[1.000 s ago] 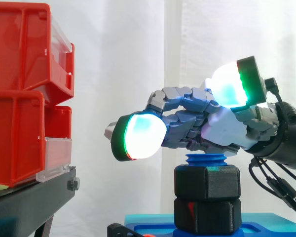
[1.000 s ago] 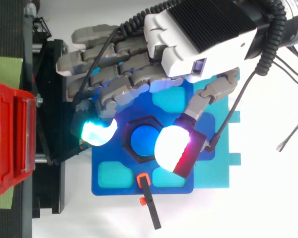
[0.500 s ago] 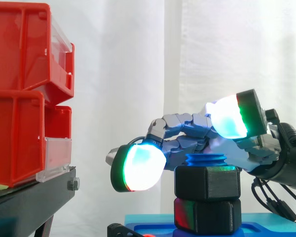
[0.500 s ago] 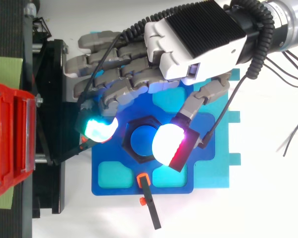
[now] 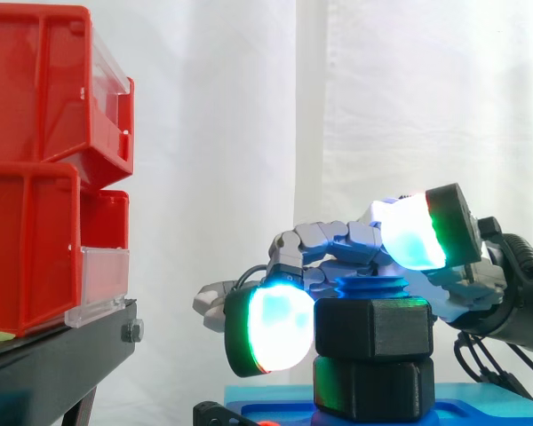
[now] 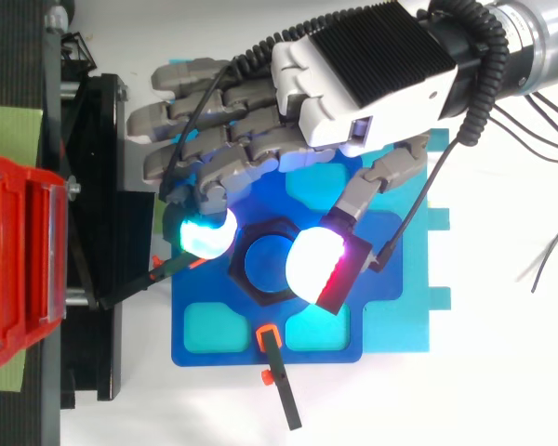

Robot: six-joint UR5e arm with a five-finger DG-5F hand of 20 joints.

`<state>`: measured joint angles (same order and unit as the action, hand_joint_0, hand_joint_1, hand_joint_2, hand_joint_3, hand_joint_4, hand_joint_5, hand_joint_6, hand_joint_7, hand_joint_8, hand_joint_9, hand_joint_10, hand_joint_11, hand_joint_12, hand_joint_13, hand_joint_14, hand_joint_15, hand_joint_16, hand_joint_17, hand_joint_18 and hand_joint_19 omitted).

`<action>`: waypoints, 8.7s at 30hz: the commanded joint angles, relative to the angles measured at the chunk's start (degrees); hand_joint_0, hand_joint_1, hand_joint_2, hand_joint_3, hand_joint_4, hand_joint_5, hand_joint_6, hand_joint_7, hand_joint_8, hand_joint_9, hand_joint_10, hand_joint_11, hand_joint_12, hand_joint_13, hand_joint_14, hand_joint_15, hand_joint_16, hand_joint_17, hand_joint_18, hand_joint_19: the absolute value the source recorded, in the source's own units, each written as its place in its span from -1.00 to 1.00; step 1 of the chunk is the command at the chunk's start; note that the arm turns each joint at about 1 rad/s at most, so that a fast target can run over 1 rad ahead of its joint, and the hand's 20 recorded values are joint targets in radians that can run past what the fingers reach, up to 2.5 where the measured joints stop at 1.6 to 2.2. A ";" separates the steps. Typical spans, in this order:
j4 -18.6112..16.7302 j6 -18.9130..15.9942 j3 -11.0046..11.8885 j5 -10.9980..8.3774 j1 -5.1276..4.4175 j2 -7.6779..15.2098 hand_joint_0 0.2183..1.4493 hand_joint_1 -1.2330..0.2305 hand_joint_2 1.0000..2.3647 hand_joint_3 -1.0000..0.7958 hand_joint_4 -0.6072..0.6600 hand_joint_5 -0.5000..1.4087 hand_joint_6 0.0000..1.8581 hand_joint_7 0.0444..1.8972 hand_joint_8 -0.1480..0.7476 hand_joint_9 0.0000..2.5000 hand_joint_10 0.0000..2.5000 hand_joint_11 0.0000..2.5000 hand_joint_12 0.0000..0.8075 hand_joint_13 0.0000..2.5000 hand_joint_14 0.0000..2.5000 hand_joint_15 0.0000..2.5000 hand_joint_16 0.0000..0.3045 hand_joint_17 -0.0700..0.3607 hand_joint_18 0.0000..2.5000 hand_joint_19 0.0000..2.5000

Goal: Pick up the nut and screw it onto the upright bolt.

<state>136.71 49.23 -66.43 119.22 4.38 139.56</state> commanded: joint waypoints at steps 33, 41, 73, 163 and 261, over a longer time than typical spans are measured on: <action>-2.50 -0.19 -0.63 1.81 1.33 -0.07 -0.55 0.37 -1.00 -0.44 0.11 -0.42 -0.31 0.26 -0.13 0.04 -1.00 -1.00 -0.50 -0.39 -1.00 -1.00 -0.89 -0.50 -0.64 -1.00; -2.68 -0.19 -0.63 1.81 1.42 -0.07 -0.56 0.37 -1.00 -0.44 0.22 -0.43 -0.46 0.50 -0.09 0.02 -1.00 -1.00 -0.42 -0.42 -1.00 -1.00 -0.85 -0.44 -0.70 -1.00; 0.75 0.07 3.50 5.76 1.42 0.01 -0.65 0.43 -1.00 -0.44 0.19 -0.66 -0.46 -0.39 -0.20 -0.70 -1.00 -1.00 -0.19 -0.95 -1.00 -1.00 -0.73 -0.25 -1.00 -1.00; -4.44 0.60 -0.45 6.55 2.39 -0.07 -0.62 0.43 -1.00 -0.44 0.26 -0.43 -0.44 0.50 -0.08 -0.27 -1.00 -1.00 -0.25 -0.62 -1.00 -1.00 -0.77 -0.31 -0.97 -1.00; -6.63 1.22 -0.98 7.52 2.92 0.45 -0.70 0.46 -1.00 -0.44 0.37 -0.52 -0.46 0.36 -0.03 -0.55 -1.00 -1.00 -0.12 -0.80 -1.00 -1.00 -0.70 -0.20 -1.00 -1.00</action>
<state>130.56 50.48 -67.48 126.56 7.20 140.04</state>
